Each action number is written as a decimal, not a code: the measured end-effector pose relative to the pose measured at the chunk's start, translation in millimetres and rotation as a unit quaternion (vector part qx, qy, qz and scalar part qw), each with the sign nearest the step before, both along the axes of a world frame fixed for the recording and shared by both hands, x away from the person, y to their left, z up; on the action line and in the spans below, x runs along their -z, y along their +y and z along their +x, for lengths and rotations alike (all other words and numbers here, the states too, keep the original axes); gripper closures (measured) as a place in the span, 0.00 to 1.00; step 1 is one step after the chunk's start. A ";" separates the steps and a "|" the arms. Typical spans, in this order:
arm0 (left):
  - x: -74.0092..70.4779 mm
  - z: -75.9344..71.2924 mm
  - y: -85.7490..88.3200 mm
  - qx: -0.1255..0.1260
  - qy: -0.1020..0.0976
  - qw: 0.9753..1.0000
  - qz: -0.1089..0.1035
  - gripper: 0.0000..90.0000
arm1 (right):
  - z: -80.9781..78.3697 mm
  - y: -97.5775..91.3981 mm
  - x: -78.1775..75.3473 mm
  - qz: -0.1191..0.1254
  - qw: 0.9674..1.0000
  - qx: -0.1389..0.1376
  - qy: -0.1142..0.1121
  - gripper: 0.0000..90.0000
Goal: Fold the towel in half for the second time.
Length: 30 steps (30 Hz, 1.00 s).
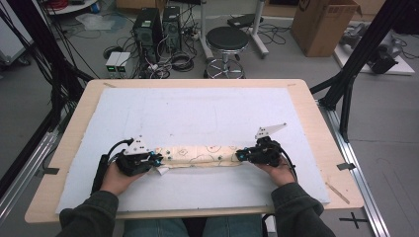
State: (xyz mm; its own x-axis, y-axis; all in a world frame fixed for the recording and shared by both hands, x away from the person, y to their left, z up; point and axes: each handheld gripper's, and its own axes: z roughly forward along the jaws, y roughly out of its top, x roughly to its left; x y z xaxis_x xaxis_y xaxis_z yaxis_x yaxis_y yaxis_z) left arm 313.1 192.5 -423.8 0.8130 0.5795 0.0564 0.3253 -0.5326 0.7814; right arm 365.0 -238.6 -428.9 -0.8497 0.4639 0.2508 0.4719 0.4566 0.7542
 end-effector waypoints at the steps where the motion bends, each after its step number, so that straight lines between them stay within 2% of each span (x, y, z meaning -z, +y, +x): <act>1: 0.5 -0.6 -0.3 0.002 0.000 1.000 0.003 0.93 | -1.1 -0.4 0.1 0.001 1.000 0.000 0.002 0.88; 3: 2.5 -2.4 0.2 -0.002 0.002 1.000 -0.001 0.93 | -2.5 -1.0 0.8 -0.001 1.000 0.000 0.003 0.88; 6: 9.0 -3.4 4.0 -0.006 0.017 1.000 -0.013 0.91 | -4.5 -1.7 3.0 0.000 1.000 -0.001 0.005 0.86; 9: 8.2 -4.6 5.3 -0.005 0.021 1.000 -0.023 0.79 | -5.9 -0.1 3.4 -0.004 1.000 -0.004 0.003 0.83; 12: 6.4 -5.3 6.2 0.003 0.026 0.999 -0.032 0.65 | -7.3 1.5 3.5 -0.007 1.000 -0.004 0.007 0.74; 13: 5.6 -6.1 6.6 0.006 0.026 0.999 -0.043 0.61 | -7.8 1.5 2.9 -0.006 1.000 -0.001 0.006 0.69; 16: 0.8 -8.4 9.0 0.019 0.024 0.997 -0.074 0.55 | -10.2 -0.4 -1.6 0.004 1.000 -0.001 0.002 0.58; 17: -1.4 -9.0 10.1 0.020 0.021 0.997 -0.077 0.54 | -11.8 -1.1 -4.4 0.005 1.000 -0.003 -0.002 0.53; 19: -5.9 -9.2 11.6 0.020 0.016 0.996 -0.084 0.51 | -14.5 -3.9 -11.3 0.013 1.000 -0.001 -0.009 0.50; 21: -11.0 -8.6 12.6 0.016 0.010 0.995 -0.093 0.51 | -14.7 -6.4 -16.4 0.024 1.000 0.001 -0.018 0.49; 23: -14.8 -6.8 12.2 0.014 0.007 0.994 -0.107 0.51 | -13.6 -7.2 -21.7 0.024 0.999 0.005 -0.020 0.49; 24: -17.5 -4.5 10.6 0.015 0.006 0.994 -0.108 0.55 | -12.2 -6.8 -23.8 0.025 0.999 0.005 -0.022 0.50; 26: -20.8 -0.4 5.3 0.007 0.004 0.994 -0.107 0.59 | -8.6 -3.5 -27.8 0.023 0.999 0.009 -0.025 0.54; 28: -21.9 4.3 -1.6 -0.003 0.001 0.996 -0.094 0.66 | -4.1 1.6 -29.7 0.021 0.999 0.009 -0.030 0.56; 30: -19.2 9.4 -9.3 0.001 0.011 0.996 -0.086 0.67 | 0.0 9.1 -30.1 0.021 0.999 0.007 -0.027 0.56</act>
